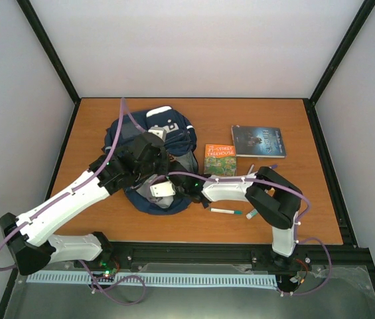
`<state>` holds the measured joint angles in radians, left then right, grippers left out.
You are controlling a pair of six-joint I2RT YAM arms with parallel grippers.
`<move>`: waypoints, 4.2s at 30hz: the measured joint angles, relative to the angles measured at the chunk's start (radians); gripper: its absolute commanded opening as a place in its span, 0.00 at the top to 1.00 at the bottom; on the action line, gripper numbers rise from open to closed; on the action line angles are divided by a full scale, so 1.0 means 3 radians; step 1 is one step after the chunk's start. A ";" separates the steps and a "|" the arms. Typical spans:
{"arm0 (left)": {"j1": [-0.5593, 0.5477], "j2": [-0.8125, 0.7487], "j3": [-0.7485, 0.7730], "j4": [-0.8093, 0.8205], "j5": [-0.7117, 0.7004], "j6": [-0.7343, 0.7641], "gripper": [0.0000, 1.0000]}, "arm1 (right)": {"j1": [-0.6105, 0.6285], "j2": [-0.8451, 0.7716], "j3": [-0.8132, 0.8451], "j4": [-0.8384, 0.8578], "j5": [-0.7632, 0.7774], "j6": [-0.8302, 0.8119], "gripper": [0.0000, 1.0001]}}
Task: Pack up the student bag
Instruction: Place the book in the student bag, then pick up the book from the center of the board.
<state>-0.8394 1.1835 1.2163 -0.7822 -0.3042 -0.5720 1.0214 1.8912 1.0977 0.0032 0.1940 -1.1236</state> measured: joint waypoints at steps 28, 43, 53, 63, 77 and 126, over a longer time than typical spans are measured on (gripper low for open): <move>0.0028 0.0060 -0.0022 0.0004 -0.0013 0.0028 0.99 | 0.0205 -0.0924 -0.0942 0.1012 0.0684 -0.0111 0.97; 0.0047 0.0060 -0.0027 0.0006 0.0069 0.0060 0.99 | 0.0106 0.0109 -0.0614 0.1790 0.0615 -0.0684 0.97; 0.0047 0.0060 -0.0027 0.0005 0.0084 0.0062 0.99 | -0.0093 0.0608 -0.0173 0.1855 0.0549 -0.0757 0.56; 0.0051 0.0058 -0.0033 0.0008 0.0081 0.0062 0.99 | -0.0093 -0.0041 -0.0409 0.1361 0.0385 -0.0239 0.48; 0.0069 0.0089 -0.0244 0.0100 0.0089 0.0062 0.99 | -0.0102 -0.1329 -0.0923 -0.0219 -0.0535 0.0779 0.44; 0.0048 0.0294 -0.0371 0.0575 0.0337 0.0237 0.00 | -0.2265 -0.2392 -0.0111 -0.2261 -0.1137 0.2480 0.00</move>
<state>-0.8249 1.2716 1.1049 -0.6098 -0.2031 -0.5011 0.3420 1.1736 1.0645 -0.6750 -0.1471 -0.3798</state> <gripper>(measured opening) 0.998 1.000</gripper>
